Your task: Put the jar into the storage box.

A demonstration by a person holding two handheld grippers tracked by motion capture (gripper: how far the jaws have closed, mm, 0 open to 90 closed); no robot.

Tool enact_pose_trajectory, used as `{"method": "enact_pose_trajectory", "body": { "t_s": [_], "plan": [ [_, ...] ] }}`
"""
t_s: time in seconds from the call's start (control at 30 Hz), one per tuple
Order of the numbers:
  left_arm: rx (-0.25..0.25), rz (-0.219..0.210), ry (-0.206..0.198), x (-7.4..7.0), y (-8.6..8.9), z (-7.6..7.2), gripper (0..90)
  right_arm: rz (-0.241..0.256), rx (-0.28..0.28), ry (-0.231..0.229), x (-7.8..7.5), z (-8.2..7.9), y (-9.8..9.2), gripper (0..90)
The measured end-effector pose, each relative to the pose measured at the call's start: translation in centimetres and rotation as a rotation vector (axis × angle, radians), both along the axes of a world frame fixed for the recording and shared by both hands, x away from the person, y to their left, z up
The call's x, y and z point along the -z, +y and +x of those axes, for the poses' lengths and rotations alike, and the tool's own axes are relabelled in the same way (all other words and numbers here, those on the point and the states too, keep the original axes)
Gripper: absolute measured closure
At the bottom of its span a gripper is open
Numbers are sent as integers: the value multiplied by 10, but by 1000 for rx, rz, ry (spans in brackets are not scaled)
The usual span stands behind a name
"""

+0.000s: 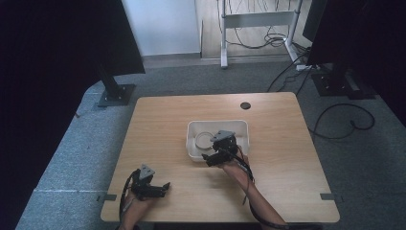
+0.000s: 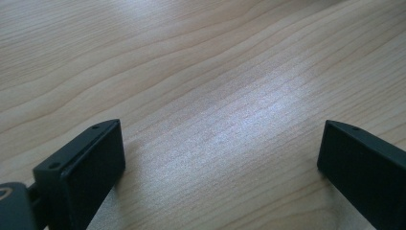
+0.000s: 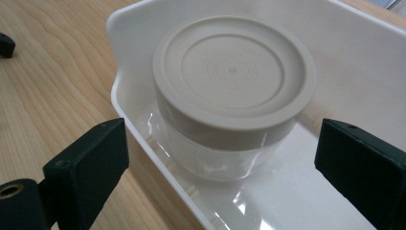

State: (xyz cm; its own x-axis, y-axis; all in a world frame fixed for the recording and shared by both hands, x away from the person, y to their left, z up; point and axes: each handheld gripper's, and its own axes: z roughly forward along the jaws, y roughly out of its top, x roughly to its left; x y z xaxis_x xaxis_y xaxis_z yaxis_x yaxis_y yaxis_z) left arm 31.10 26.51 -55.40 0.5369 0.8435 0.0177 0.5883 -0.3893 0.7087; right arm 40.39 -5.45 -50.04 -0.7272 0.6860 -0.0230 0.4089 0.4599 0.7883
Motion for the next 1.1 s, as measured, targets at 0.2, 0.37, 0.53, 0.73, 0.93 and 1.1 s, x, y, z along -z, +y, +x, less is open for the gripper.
{"method": "enact_pose_trajectory", "body": {
  "t_s": [0.2,0.37,0.53,0.73,0.93,1.1],
  "plan": [
    [0,0,0,0,0,0,22,-7,-4,-6,-3,-5,-6,42],
    [1,1,-1,0,0,0,21,-8,-1,-8,-4,-9,-13,42],
    [1,1,-1,0,0,0,21,-10,-9,-4,-2,-13,-19,53],
    [1,1,-1,0,0,0,21,-4,-12,-3,-1,-19,-26,54],
    [0,0,0,0,0,0,22,-4,-17,-6,-1,-24,-31,53],
    [-2,-2,-1,0,0,0,22,-4,-25,-10,0,-31,-38,52]
  ]
}}
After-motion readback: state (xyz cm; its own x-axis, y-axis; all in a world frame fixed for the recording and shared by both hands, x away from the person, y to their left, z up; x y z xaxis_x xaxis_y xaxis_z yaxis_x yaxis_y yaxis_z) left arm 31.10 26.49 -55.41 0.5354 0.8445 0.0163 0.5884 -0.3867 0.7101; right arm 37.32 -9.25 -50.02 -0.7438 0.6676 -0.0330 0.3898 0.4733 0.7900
